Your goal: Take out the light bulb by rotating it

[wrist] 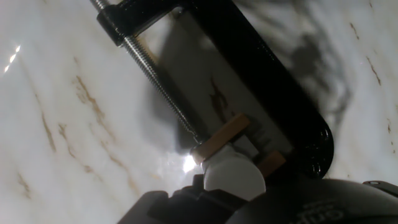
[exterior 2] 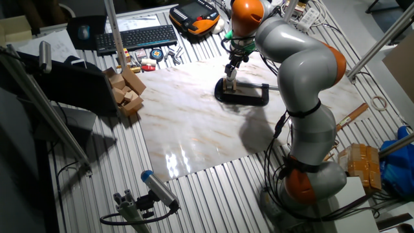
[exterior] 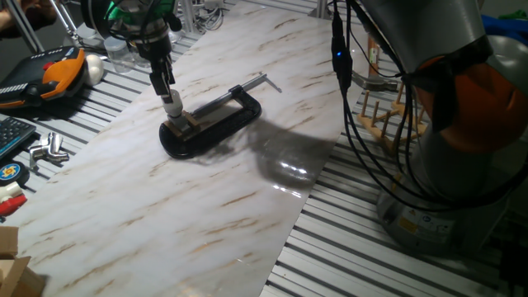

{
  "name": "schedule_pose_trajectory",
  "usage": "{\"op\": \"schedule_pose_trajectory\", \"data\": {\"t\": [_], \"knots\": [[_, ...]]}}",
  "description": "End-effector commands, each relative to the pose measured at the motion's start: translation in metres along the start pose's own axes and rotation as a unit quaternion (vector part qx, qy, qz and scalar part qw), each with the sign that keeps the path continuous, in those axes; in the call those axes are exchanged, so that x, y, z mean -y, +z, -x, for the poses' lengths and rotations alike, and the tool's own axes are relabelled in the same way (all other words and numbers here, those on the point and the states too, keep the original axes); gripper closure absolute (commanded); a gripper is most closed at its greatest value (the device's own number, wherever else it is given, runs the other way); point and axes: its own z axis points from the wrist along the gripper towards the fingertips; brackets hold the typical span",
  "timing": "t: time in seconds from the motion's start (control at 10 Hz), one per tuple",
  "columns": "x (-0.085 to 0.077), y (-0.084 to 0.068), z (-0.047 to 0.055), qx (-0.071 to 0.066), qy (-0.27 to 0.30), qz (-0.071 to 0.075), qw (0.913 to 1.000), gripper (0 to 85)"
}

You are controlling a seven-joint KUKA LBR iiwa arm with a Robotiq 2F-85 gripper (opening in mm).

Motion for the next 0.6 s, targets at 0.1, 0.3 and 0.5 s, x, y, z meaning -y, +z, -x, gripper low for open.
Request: {"op": "schedule_pose_trajectory", "data": {"t": [0.1,0.3,0.5], "knots": [[-0.0009,0.0045,-0.0006,0.0,-0.001,0.0,1.0,17.0],[-0.0026,0.0079,-0.0019,0.0,-0.001,0.003,1.0,17.0],[-0.004,0.0108,-0.0038,-0.001,-0.003,0.005,1.0,17.0]]}}
